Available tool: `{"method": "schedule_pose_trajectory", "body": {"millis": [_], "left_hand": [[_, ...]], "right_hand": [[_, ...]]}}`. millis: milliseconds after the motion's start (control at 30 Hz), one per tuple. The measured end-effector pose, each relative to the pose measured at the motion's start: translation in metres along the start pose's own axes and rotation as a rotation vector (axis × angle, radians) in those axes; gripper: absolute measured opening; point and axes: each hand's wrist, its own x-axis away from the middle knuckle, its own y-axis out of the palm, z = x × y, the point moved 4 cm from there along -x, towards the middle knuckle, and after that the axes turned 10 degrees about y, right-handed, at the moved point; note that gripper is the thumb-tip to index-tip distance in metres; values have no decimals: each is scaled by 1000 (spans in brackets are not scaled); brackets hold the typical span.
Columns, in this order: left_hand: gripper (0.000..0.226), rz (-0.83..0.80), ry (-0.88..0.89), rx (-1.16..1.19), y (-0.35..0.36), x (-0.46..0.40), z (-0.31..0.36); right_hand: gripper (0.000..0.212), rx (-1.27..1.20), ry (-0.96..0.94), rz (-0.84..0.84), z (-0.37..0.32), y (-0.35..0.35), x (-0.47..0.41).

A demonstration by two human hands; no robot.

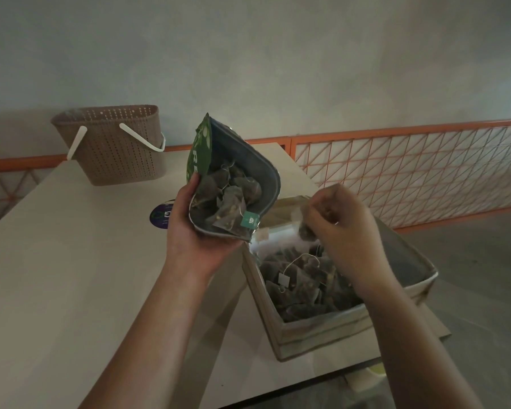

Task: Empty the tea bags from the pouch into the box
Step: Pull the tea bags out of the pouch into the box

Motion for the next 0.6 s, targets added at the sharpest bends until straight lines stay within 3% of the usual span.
{"method": "schedule_pose_trajectory", "body": {"millis": [100, 267, 400, 500, 600], "left_hand": [[59, 6, -2, 15, 0, 1, -1], [60, 13, 0, -3, -1, 2, -1], [59, 39, 32, -35, -2, 1, 0], [61, 45, 40, -49, -1, 1, 1], [62, 35, 28, -52, -1, 2, 1]], "right_hand": [[8, 181, 45, -21, 11, 7, 2], [4, 76, 72, -66, 6, 27, 15], [40, 131, 101, -154, 5, 48, 21], [52, 207, 137, -137, 2, 57, 21], [38, 314, 107, -77, -3, 58, 18]]}}
